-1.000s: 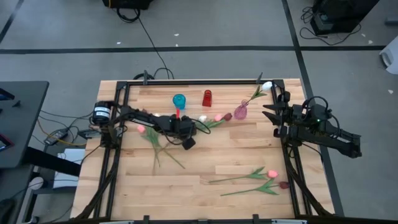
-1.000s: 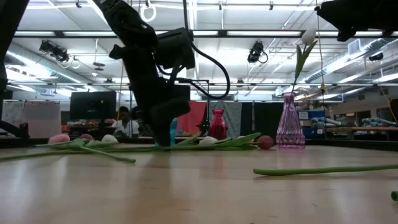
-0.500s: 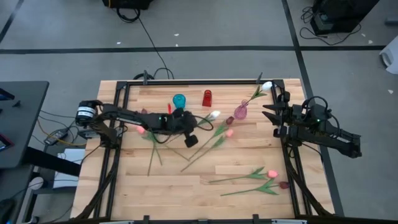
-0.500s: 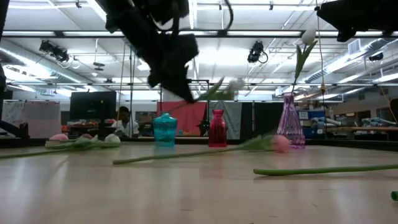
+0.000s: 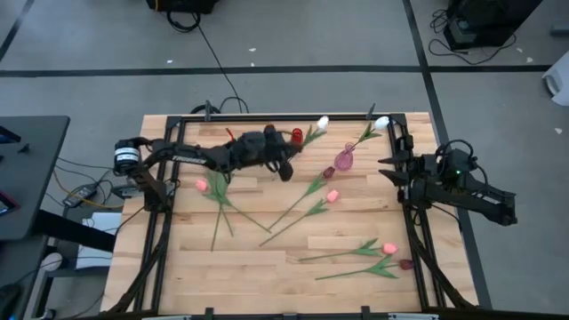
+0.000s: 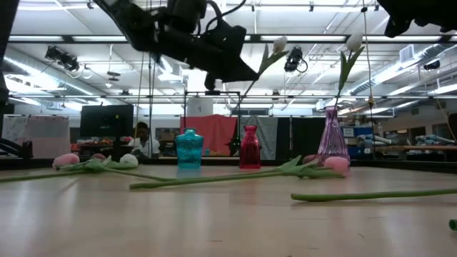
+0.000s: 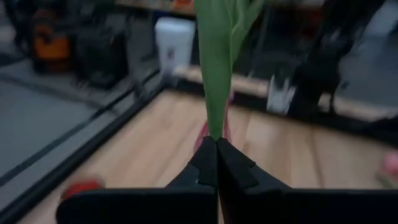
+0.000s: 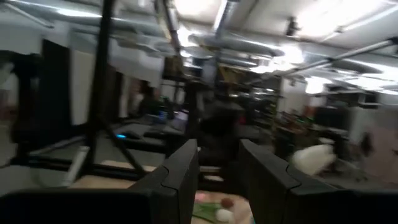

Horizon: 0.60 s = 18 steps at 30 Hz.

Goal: Sort flowers into vase by color
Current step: Put the right white tulip into the pink vase

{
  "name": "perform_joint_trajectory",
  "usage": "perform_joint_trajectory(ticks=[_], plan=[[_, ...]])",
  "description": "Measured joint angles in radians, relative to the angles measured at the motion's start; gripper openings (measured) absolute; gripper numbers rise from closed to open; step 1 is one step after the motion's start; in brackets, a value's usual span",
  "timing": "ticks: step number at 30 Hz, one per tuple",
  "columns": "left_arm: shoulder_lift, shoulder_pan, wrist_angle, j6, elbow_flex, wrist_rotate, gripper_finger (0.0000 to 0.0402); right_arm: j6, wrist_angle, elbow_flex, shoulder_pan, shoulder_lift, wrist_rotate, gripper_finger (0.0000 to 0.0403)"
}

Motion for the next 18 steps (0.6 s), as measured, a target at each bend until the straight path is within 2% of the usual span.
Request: perform_joint_trajectory(ticks=[4, 7, 13, 18], plan=[[0.102, 0.043, 0.221, -0.003, 0.069, 0.148, 0.0000, -0.005, 0.000, 0.000, 0.000, 0.000, 0.010, 0.0128], [0.187, 0.047, 0.321, 0.002, 0.150, 0.168, 0.0000, -0.009, 0.001, 0.000, 0.001, 0.002, 0.005, 0.0128], [0.342, 0.047, 0.353, 0.074, 0.388, 0.187, 0.0000, -0.019, -0.001, 0.000, 0.001, 0.002, 0.007, 0.0128], [0.442, 0.052, 0.349, 0.076, 0.582, 0.248, 0.0000, -0.028, -0.009, 0.000, 0.001, 0.002, 0.018, 0.0128]])
